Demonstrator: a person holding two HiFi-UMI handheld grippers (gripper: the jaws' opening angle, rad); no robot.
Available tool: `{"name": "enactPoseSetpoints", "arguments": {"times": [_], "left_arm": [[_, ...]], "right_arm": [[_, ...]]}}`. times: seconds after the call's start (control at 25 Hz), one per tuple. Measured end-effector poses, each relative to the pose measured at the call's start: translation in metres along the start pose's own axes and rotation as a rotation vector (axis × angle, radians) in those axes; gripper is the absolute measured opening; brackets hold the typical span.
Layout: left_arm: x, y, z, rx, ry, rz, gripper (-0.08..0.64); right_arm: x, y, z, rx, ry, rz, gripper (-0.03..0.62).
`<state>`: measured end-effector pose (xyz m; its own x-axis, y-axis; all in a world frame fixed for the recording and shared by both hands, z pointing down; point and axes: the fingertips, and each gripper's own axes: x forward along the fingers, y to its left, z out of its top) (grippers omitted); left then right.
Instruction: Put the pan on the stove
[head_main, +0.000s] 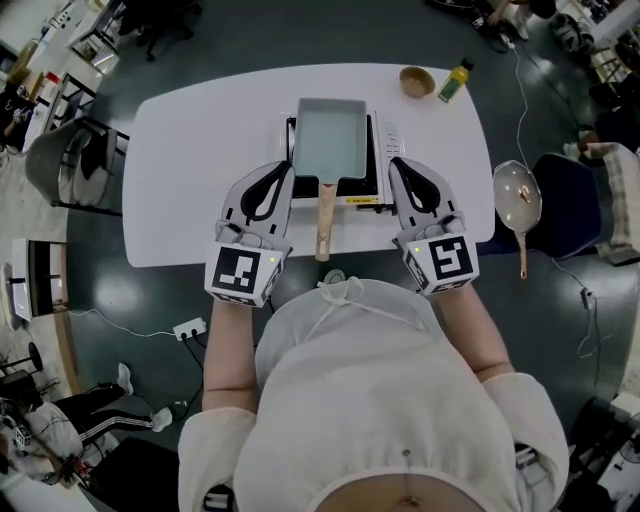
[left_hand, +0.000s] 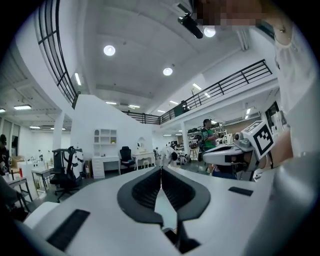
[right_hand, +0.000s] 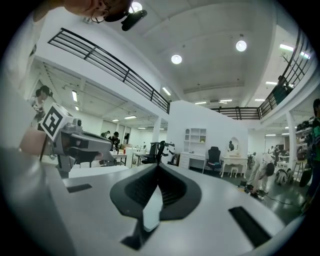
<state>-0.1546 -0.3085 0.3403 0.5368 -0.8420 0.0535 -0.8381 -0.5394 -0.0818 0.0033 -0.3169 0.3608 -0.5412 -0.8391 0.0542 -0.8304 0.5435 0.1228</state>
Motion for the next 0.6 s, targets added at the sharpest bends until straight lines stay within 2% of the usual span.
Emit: {"name": "enactPoseSetpoints", "arguments": {"times": [0.16,0.6], "left_arm": [[0.004,0.003,-0.001,-0.050,-0.002,-0.036,0.023],[0.008,0.015,-0.008,-0.093,0.012,-0.033,0.023]], "right_arm": [[0.005,0.003,0.006,-0.012,-0.034,0.005,0.003],[0.013,0.001,-0.003,-0.006,-0.014,-0.007,0.002]]}}
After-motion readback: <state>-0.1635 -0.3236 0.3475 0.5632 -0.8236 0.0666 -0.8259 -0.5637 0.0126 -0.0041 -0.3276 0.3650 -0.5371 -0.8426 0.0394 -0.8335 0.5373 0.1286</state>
